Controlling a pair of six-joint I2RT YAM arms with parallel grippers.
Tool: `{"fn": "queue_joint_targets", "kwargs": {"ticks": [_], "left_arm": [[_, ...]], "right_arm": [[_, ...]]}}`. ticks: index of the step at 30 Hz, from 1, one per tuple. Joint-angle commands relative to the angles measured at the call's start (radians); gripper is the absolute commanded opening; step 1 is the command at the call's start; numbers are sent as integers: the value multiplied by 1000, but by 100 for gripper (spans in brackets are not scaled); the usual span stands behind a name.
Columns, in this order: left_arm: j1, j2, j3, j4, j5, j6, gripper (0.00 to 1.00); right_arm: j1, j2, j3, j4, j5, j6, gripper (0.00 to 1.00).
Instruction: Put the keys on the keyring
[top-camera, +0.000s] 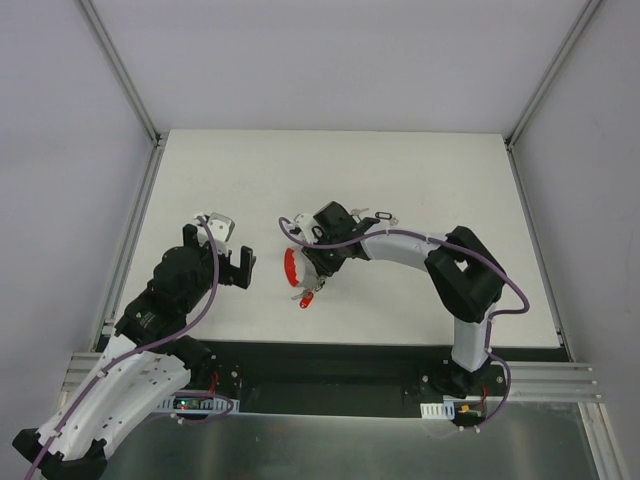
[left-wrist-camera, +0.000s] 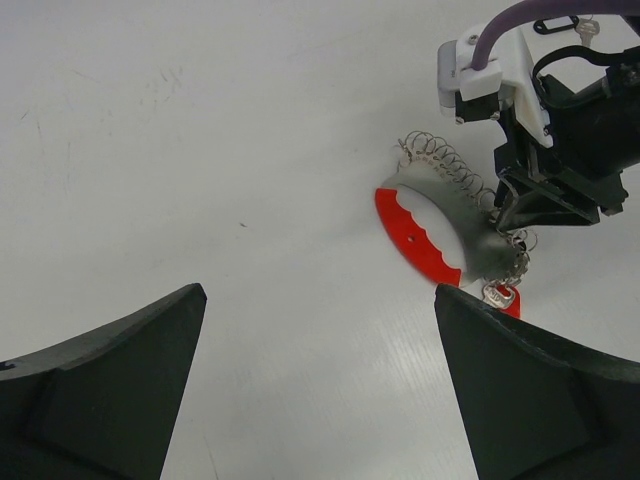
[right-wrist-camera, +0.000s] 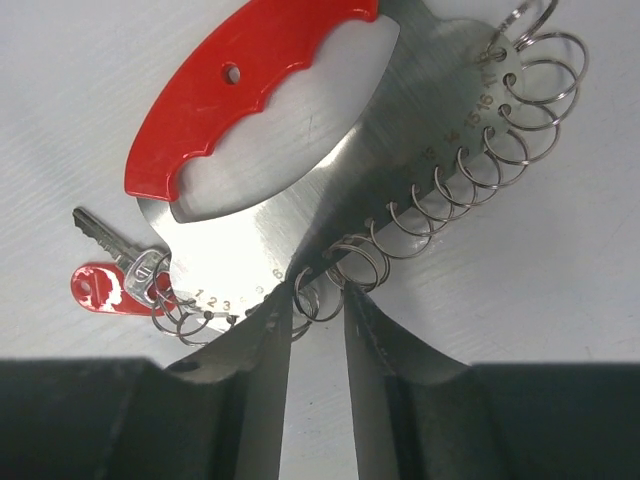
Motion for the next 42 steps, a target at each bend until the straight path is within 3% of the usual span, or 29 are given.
{"fn": "queue_joint_targets", "kwargs": {"ticks": [1, 12, 29, 42], "left_arm": [[12, 2, 15, 2, 23, -5, 99], [18, -6, 17, 2, 38, -10, 99], [20, -12, 15, 2, 49, -12, 99], [21, -3, 15, 2, 65, -12, 99]], "right_arm": [[5, 19, 29, -23, 36, -10, 27], [-19, -44, 17, -7, 36, 13, 8], [-54, -73, 1, -32, 91, 2, 17], [-61, -56, -11, -6, 7, -15, 17]]}}
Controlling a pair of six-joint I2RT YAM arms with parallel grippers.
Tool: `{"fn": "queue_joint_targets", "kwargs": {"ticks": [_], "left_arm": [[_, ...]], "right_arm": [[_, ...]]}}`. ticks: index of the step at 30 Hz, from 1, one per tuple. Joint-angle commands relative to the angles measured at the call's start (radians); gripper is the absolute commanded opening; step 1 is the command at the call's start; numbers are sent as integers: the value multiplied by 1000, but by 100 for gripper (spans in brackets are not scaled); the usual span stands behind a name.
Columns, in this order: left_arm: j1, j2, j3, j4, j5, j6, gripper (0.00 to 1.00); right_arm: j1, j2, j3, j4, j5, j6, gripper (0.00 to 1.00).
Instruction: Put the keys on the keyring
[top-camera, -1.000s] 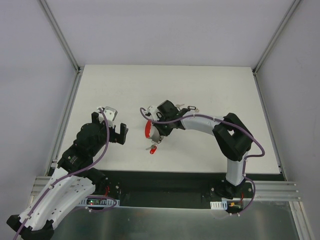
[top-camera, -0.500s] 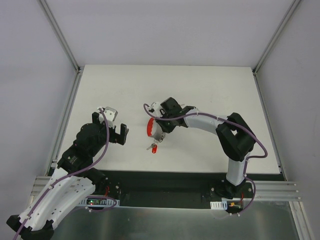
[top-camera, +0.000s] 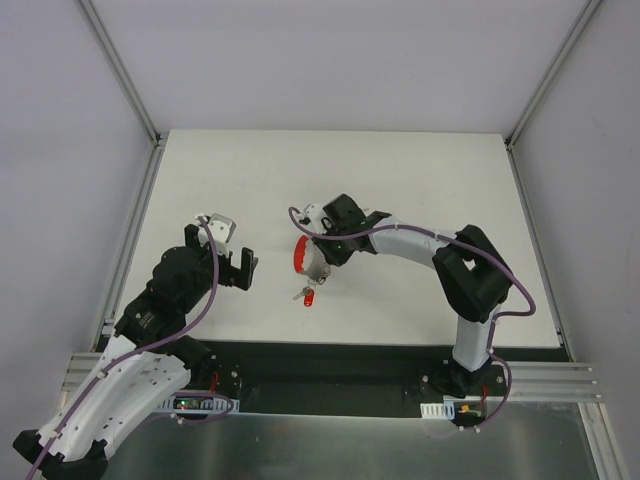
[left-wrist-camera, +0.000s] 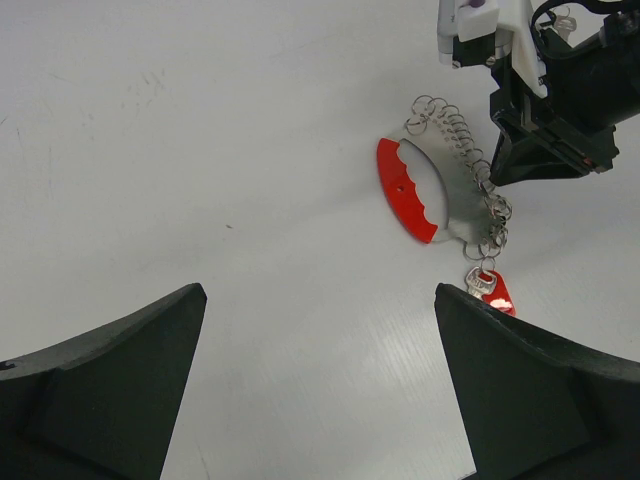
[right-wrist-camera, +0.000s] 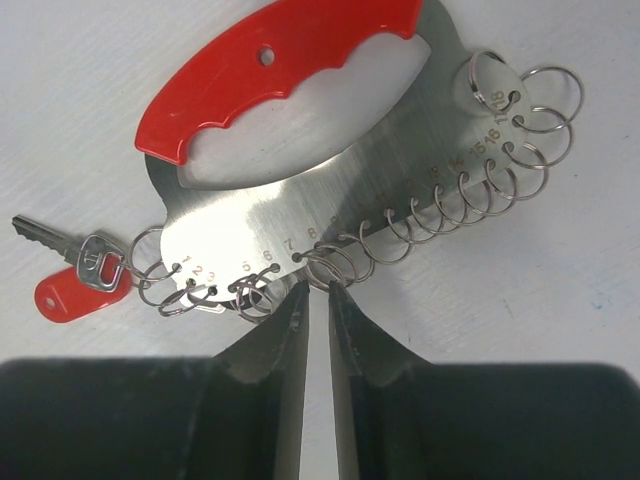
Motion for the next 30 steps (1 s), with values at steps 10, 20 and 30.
{"fn": "queue_joint_targets", "kwargs": {"ticks": [10, 20, 30], "left_arm": [[15, -2, 15, 5, 23, -10, 99], [18, 3, 17, 6, 27, -11, 99], [19, 7, 19, 5, 33, -10, 99]], "right_arm": [[-38, -42, -31, 26, -45, 45, 23], [-70, -4, -40, 82, -162, 128, 26], [-84, 32, -28, 89, -211, 134, 25]]}}
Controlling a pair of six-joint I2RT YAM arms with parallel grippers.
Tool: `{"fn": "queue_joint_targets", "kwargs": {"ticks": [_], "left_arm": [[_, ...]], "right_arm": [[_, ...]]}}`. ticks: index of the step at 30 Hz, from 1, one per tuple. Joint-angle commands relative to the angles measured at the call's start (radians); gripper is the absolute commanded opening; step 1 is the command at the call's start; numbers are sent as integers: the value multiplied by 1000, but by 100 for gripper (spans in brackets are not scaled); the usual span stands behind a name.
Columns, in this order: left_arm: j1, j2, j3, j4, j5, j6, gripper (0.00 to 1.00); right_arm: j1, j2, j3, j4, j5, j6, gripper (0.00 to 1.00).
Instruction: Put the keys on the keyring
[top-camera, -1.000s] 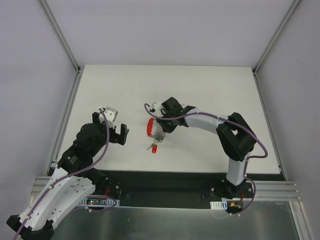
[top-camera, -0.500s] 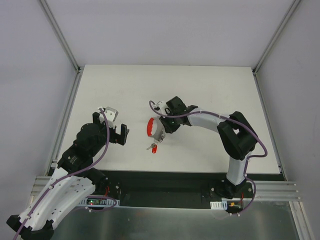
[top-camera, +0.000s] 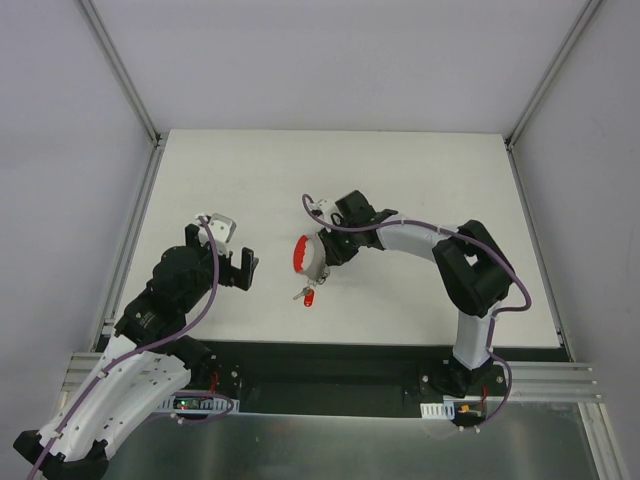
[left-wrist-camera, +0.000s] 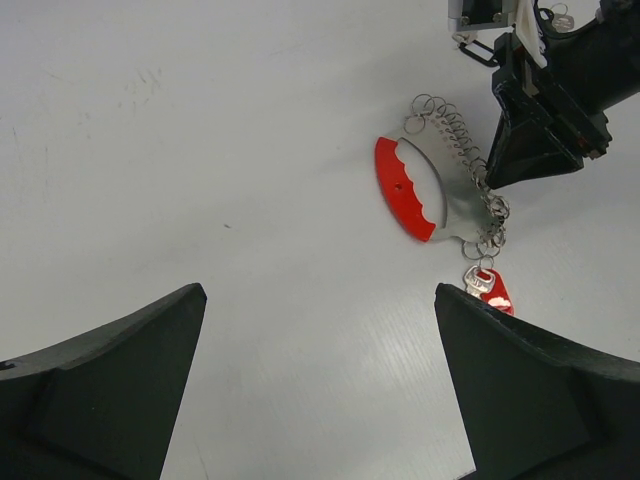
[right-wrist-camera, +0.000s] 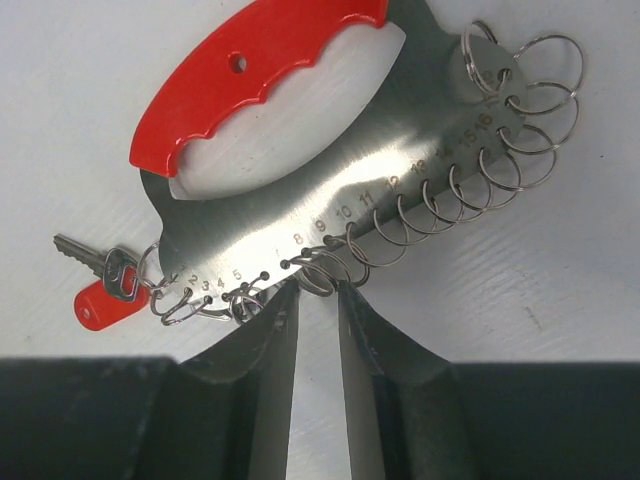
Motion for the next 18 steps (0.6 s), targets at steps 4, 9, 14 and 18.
{"fn": "queue_joint_targets", "kwargs": {"ticks": [4, 9, 14, 18], "left_arm": [[14, 3, 19, 5, 28, -10, 99], [14, 2, 17, 5, 31, -10, 99], [16, -1, 17, 5, 32, -10, 99], [17, -1, 17, 6, 37, -11, 99]], "right_arm": [[-5, 22, 24, -10, -59, 4, 25], [-3, 25, 28, -13, -15, 14, 34], [-1, 22, 27, -14, -22, -2, 35], [12, 31, 39, -13, -48, -16, 35]]}}
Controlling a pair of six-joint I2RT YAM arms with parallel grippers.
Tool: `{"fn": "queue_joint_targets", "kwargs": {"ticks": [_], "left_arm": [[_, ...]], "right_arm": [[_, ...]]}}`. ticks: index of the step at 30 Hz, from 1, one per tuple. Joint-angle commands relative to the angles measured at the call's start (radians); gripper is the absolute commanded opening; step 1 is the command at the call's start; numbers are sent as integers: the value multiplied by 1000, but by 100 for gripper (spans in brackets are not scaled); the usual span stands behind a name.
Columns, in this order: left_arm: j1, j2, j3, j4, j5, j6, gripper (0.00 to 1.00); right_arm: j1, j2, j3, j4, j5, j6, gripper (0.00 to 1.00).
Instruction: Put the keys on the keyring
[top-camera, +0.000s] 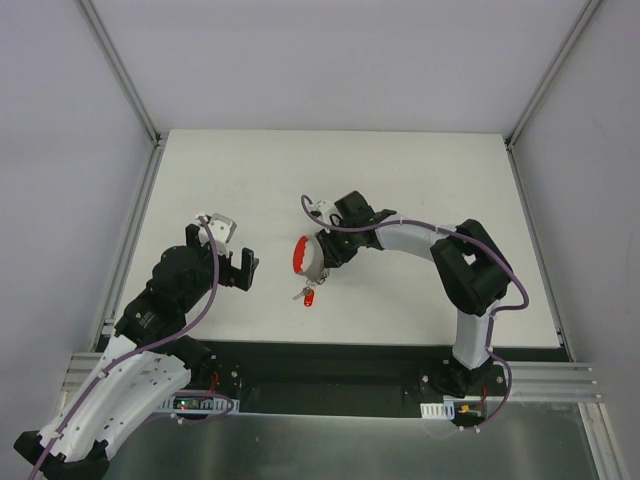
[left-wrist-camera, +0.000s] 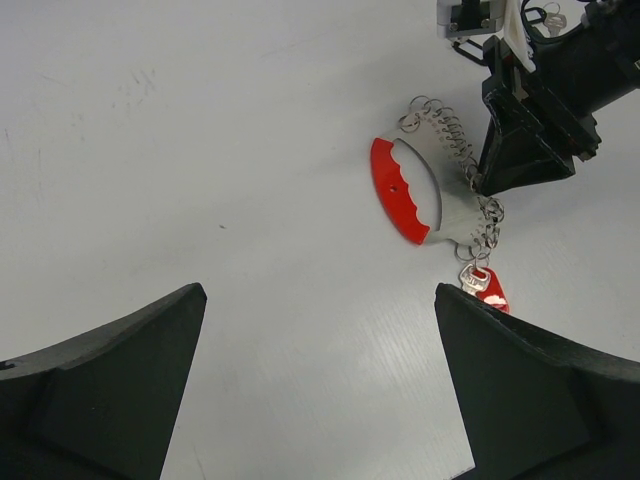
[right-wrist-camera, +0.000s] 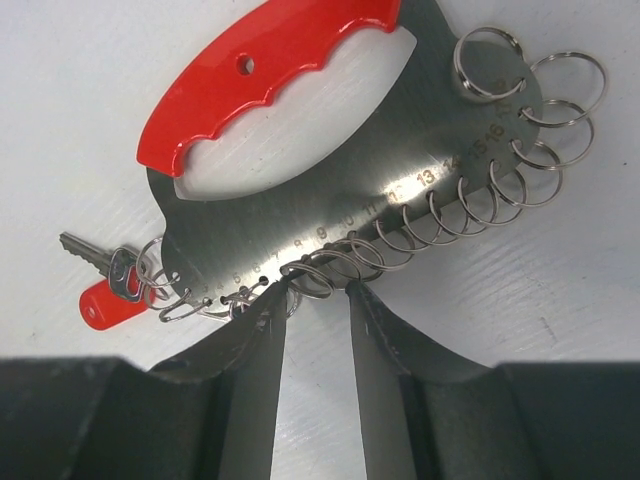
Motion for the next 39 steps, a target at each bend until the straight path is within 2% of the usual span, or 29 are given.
{"fn": "queue_joint_targets", "kwargs": {"ticks": [1, 5, 19, 23, 30, 39], "left_arm": [[11, 0, 17, 5, 18, -11, 99], [11, -1, 17, 5, 20, -13, 99], [12, -5, 17, 5, 30, -11, 99], [14, -4, 17, 5, 44, -11, 99], [14, 8, 19, 14, 79, -13, 99], [14, 71, -12, 130, 257, -100, 98]], "right_arm": [[14, 19, 38, -12, -22, -16, 35], [22, 33, 53, -12, -29, -25, 33], [33, -35, 30, -24, -46, -93, 1], [45, -81, -1, -9, -23, -131, 1], [66, -197, -102, 143, -12, -156, 1], [80, -309, -209, 321, -43, -140, 1]]}}
